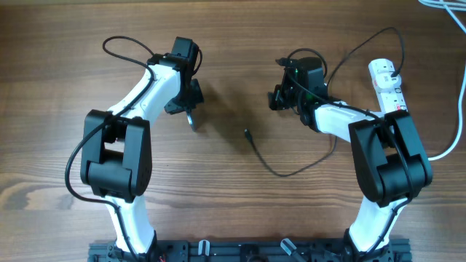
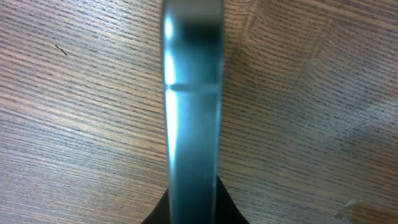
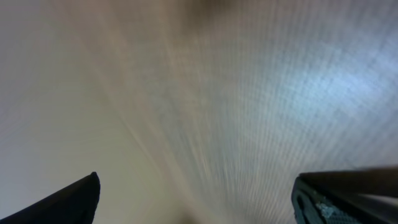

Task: Plug charger to phone and switch on socket
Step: 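Move the right gripper to the black cable and grasp its USB-C plug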

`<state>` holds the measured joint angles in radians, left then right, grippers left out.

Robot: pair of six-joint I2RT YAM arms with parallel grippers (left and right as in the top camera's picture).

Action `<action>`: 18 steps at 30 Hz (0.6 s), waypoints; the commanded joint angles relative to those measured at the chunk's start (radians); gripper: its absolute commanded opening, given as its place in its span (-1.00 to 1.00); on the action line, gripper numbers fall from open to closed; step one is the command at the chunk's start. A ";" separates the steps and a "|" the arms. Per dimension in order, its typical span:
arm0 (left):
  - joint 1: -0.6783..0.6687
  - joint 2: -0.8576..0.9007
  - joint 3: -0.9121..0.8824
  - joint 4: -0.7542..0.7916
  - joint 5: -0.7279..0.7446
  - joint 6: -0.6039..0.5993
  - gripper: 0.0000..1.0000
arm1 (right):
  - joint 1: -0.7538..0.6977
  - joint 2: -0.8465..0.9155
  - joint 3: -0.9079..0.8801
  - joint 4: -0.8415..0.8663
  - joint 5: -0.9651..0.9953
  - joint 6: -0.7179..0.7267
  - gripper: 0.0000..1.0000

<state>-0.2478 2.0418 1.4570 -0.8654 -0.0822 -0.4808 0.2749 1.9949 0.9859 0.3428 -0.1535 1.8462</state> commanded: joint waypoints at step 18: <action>0.006 0.024 -0.017 -0.013 0.044 -0.053 -0.73 | 0.010 -0.310 -0.029 -0.640 -0.209 -1.830 1.00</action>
<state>-0.2478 2.0499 1.4502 -0.8787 -0.0471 -0.4603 0.2703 1.6939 0.9604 -0.2783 -0.4232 0.1059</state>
